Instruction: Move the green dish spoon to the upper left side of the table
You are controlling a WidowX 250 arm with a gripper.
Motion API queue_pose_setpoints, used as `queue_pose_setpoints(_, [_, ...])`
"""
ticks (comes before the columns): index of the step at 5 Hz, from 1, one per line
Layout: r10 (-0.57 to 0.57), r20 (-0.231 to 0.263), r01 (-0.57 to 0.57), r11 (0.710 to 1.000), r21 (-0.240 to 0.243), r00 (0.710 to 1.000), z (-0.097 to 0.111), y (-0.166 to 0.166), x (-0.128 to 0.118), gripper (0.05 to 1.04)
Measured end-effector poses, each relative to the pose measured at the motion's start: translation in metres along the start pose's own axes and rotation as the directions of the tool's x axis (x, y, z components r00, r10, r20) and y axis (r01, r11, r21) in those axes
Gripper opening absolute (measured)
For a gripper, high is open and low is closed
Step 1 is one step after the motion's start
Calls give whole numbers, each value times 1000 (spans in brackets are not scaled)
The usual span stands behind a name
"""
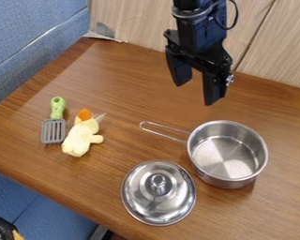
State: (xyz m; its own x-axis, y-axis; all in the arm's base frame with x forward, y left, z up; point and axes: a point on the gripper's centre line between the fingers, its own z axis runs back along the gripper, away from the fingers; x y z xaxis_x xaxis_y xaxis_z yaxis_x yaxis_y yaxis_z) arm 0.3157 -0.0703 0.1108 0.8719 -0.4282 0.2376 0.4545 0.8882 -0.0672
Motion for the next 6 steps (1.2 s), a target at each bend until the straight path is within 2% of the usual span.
queue_pose_setpoints(1, [5, -27, -5, 1000, -12, 1000, -8, 0, -4, 1001])
queue_pose_setpoints(2, [79, -67, -83, 995, -52, 995, -8, 19, -21, 1001])
queue_pose_setpoints(3, [156, -77, -166, 977, -131, 985, -5, 33, -36, 1001])
queue_pose_setpoints(4, [327, -95, -339, 920, -198, 940, -6, 55, -68, 1001])
queue_pose_setpoints(5, [527, -41, -527, 841, -124, 849, 5, 67, -103, 1001])
queue_pose_setpoints(6, [709, 24, -708, 705, -35, 705, 8, 85, -130, 1001])
